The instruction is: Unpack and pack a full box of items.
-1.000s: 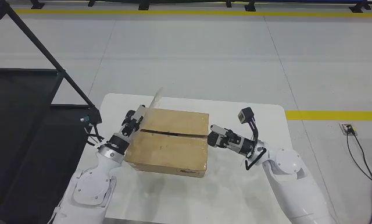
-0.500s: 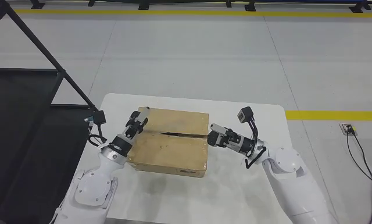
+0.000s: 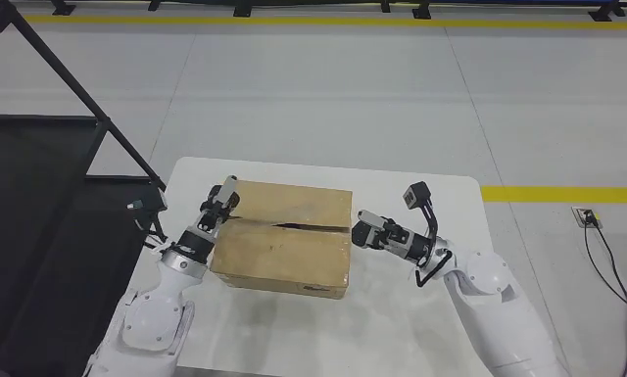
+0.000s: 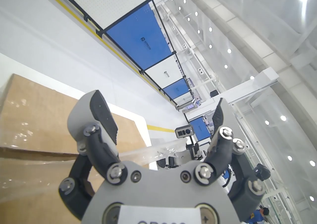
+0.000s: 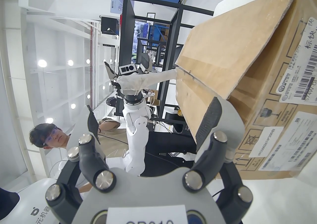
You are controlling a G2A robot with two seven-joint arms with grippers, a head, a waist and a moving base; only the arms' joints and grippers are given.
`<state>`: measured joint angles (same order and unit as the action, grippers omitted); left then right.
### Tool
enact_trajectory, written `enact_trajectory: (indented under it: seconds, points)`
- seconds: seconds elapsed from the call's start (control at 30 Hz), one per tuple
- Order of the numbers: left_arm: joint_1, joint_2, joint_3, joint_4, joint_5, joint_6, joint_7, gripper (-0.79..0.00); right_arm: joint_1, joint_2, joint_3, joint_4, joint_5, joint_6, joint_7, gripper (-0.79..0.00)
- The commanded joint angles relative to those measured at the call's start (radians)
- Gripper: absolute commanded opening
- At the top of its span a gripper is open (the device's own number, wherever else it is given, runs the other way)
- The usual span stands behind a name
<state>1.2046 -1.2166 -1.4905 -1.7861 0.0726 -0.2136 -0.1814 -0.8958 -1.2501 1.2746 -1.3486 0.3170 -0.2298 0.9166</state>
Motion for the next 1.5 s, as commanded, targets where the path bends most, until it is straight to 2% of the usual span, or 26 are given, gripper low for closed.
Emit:
enact_trajectory:
  seconds: [0.0,0.17,0.33,0.47,0.6,0.83,1.0,1.17,1.47]
  points:
    - [0.046,0.005,-0.065,-0.017,-0.037,-0.024,-0.004,0.000,0.000,0.001,0.000,0.003,0.003,0.000,0.000,0.000]
    - [0.161,0.018,-0.190,-0.007,-0.068,-0.072,-0.051,0.000,0.009,0.002,-0.004,0.011,0.010,-0.002,0.003,0.000]
    - [0.209,0.023,-0.203,0.023,-0.056,-0.111,-0.113,0.000,0.029,0.002,-0.016,0.019,0.013,-0.003,0.008,0.000]
    - [0.178,0.021,-0.167,0.042,-0.058,-0.094,-0.126,0.000,0.047,0.000,-0.031,0.036,0.017,-0.004,0.011,0.000]
    - [0.113,0.017,-0.113,0.082,-0.060,-0.053,-0.129,0.000,0.056,-0.001,-0.040,0.048,0.021,-0.011,0.013,0.000]
    - [0.012,0.010,-0.025,0.151,-0.052,-0.013,-0.166,0.000,0.017,0.007,-0.020,0.015,0.022,-0.031,0.006,0.000]
    - [-0.045,0.003,0.026,0.198,-0.042,0.010,-0.160,0.000,-0.007,0.016,-0.011,-0.021,0.044,-0.060,0.106,0.000]
    - [-0.069,-0.001,0.054,0.225,-0.032,0.017,-0.154,0.000,-0.005,0.020,-0.013,-0.028,0.068,-0.066,0.150,0.000]
    - [-0.062,-0.002,0.061,0.222,-0.032,0.011,-0.153,0.000,0.036,0.011,-0.053,-0.024,0.070,-0.015,0.049,0.000]
